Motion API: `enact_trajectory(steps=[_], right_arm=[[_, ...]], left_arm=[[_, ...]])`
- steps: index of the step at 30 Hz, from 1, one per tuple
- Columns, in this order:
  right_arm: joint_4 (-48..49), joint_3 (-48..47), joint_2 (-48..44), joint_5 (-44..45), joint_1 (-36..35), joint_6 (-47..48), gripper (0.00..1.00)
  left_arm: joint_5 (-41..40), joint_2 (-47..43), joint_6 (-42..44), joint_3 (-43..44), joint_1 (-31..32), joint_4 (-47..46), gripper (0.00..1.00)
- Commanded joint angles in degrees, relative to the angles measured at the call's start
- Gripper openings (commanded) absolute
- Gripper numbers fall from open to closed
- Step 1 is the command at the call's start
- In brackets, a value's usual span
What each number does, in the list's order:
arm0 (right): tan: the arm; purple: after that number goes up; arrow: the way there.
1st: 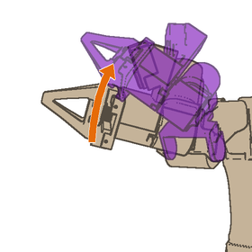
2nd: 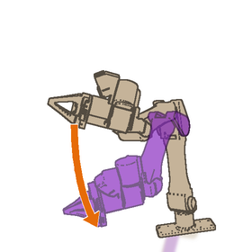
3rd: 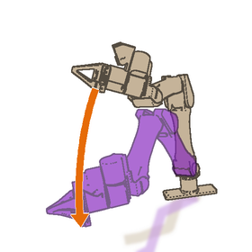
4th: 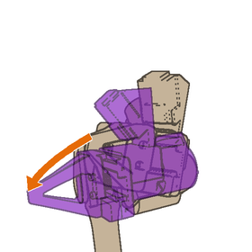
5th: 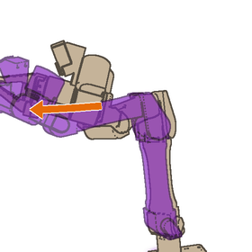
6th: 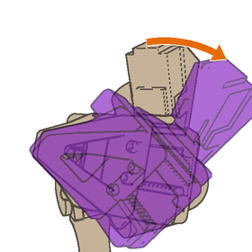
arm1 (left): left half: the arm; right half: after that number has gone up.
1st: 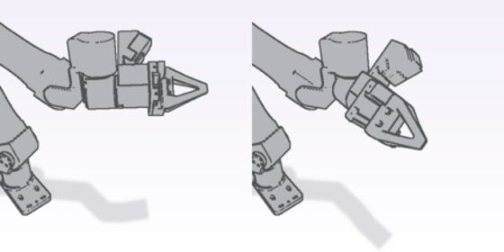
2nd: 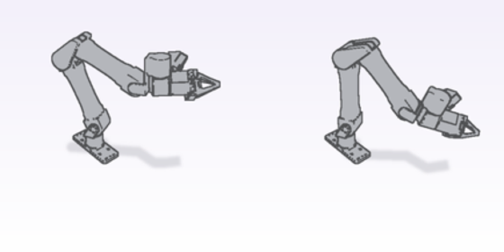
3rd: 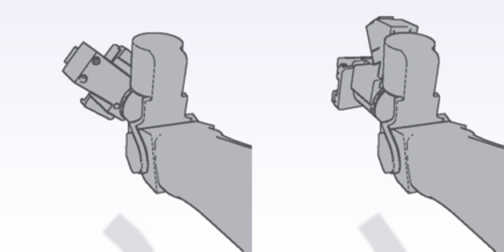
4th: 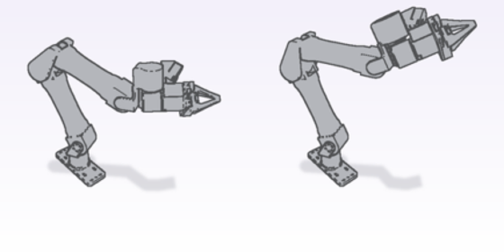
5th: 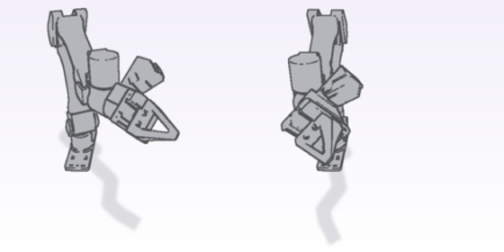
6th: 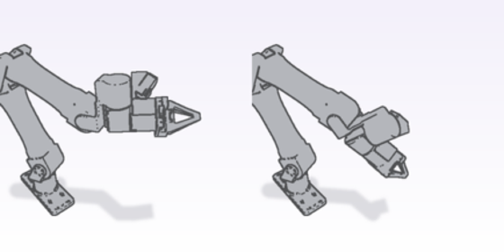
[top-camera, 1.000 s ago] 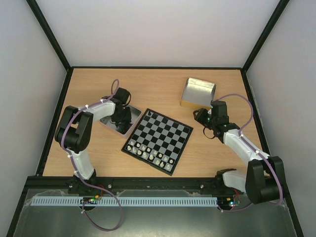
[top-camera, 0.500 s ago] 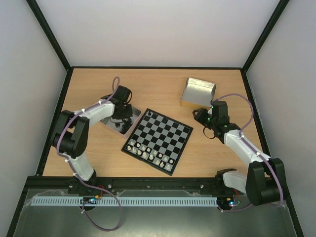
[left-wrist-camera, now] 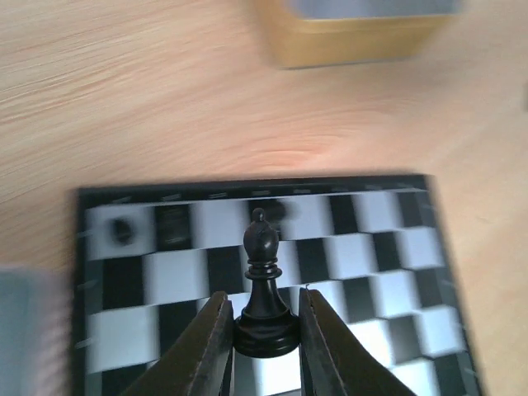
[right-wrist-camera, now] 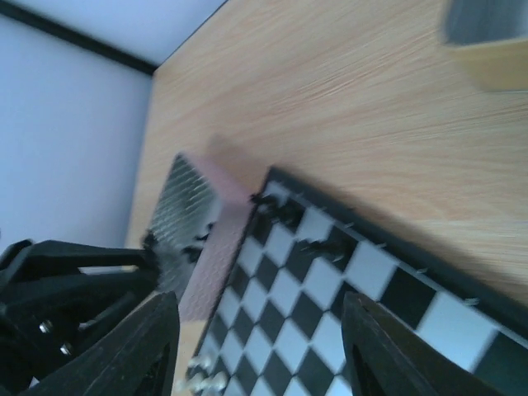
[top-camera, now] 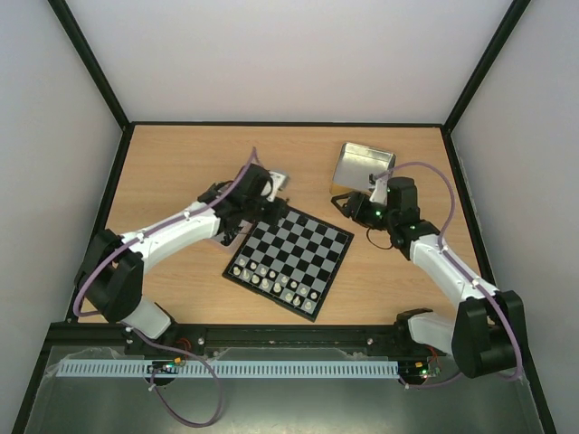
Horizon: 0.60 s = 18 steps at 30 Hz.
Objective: Set up the chess pieces on the board
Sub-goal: Place the chess piece on the chessboard.
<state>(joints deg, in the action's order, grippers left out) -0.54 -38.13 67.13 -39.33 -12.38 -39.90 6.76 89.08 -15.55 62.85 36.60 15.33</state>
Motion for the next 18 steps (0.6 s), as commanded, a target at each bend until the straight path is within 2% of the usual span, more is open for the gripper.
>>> enact_trajectory(steps=[1, 4, 7, 13, 18], right_arm=[[5.5, -1.1, -2.1, -11.4, -2.5, -1.1, 0.57], [8.2, 0.3, -3.7, -13.7, -3.3, -3.2, 0.63], [9.8, 1.8, -5.8, -16.0, -3.5, -2.8, 0.63], [6.3, 4.2, -9.0, -14.6, -3.6, -1.1, 0.62], [5.6, 3.4, -7.7, -14.4, -4.3, -1.9, 0.57]], left_arm=[[13.4, -1.3, 7.5, -1.2, 5.2, -8.4, 0.13], [21.3, -0.2, 9.4, -0.3, 6.2, -9.6, 0.12], [28.2, 0.1, 10.8, -0.1, 6.2, -10.8, 0.11], [35.1, 1.7, 13.1, 1.6, 6.5, -9.1, 0.11], [35.3, 2.8, 13.6, 2.9, 6.7, -7.7, 0.11]])
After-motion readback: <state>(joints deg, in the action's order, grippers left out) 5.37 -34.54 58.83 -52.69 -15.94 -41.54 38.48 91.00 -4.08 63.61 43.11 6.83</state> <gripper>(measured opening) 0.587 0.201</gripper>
